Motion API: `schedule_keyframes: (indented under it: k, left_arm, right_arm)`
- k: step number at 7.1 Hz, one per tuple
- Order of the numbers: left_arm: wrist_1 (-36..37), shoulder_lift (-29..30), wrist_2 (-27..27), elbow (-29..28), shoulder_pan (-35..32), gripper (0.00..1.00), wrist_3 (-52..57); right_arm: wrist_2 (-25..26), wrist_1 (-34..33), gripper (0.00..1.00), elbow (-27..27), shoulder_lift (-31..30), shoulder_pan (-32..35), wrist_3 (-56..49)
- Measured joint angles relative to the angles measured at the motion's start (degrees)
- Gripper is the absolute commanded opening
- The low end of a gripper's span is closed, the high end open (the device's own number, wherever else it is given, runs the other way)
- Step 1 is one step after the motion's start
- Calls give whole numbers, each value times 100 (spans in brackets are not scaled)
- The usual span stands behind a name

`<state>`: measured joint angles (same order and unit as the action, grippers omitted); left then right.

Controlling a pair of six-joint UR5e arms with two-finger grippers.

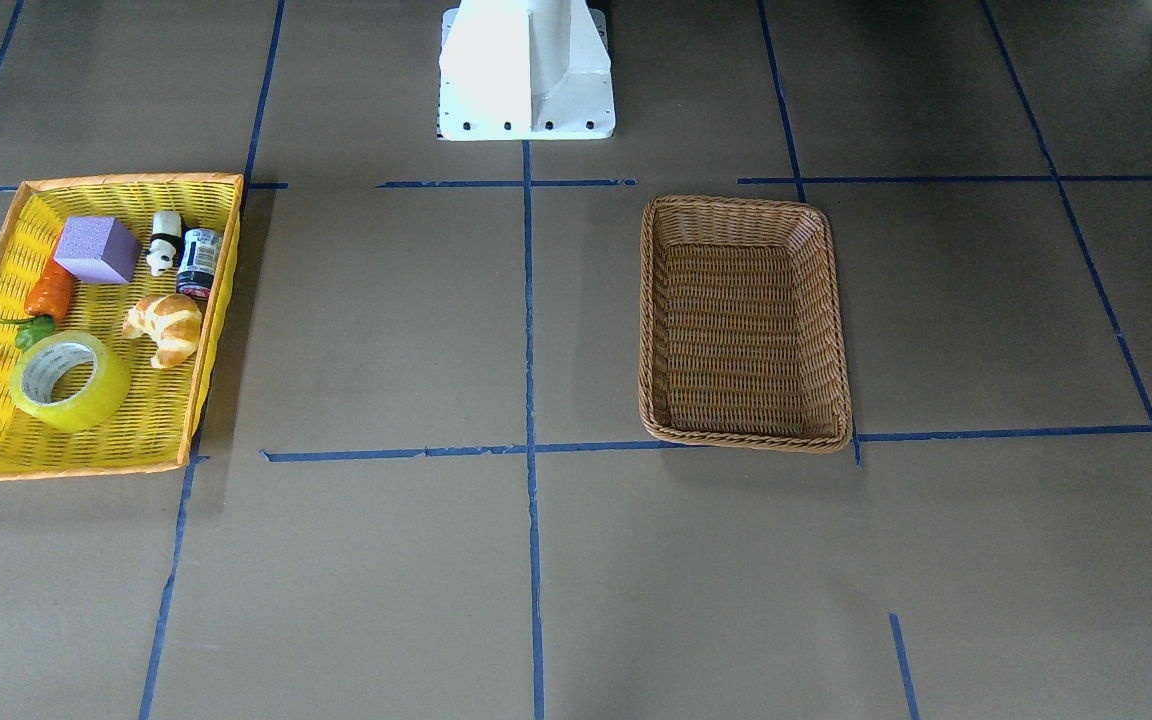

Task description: Move tape to another basket

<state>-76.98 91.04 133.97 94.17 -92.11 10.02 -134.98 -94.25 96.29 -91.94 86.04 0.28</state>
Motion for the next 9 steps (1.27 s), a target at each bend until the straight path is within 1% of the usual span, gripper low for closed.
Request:
schedule_keyframes:
  k: [1,2,4,5,8,9]
  left_arm:
    - [-34,-11,22,4,0,100,30]
    - [-166,-23,20,15,0,100,50]
    - [-397,-37,35,51,0,100,30]
    - [-426,-40,44,45,0,100,15]
    - [-444,-40,44,14,3,100,0]
    - [-447,-34,50,13,3,100,3]
  right_arm:
    - [-4,126,100,-19,2,-36,4]
    - [-3,392,100,-72,4,-114,14]
    - [18,973,100,-135,32,-481,50]
    - [21,1136,100,-147,152,-703,257]
    - [93,1249,99,-293,823,-1617,1538]
    - [182,1311,99,-368,938,-1871,1692]
